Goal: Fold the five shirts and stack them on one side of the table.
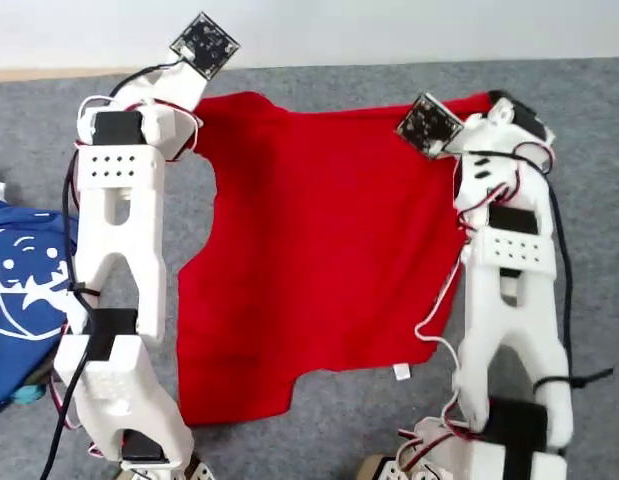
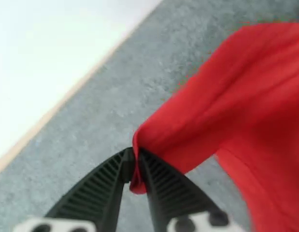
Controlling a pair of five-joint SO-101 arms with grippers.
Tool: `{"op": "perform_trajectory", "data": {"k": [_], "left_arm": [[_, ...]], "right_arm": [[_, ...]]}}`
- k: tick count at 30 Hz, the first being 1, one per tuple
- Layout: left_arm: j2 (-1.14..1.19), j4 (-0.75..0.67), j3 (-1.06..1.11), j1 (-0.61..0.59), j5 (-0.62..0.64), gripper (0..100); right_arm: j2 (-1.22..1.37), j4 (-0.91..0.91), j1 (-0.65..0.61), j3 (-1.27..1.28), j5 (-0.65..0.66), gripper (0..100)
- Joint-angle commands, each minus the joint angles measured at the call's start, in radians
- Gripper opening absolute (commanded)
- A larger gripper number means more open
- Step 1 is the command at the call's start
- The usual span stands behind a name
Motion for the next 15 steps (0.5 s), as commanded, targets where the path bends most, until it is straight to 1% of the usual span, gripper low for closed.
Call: {"op": "perform_trajectory", "data": {"k": [1, 8, 15], "left_arm": [[-0.006, -0.089, -0.012, -0.028, 0.003, 0], [-0.006, -0.207, -0.012, -0.031, 0.003, 0], [-0.003, -0.238, -0.068, -0.052, 0.002, 0]], "right_arm": [[0.021, -0.019, -0.005, -0.091, 0.014, 1.0], [0.058, -0.018, -0.035, -0.089, 0.014, 1.0], [0.082, -0.016, -0.042, -0.087, 0.014, 1.0]]}}
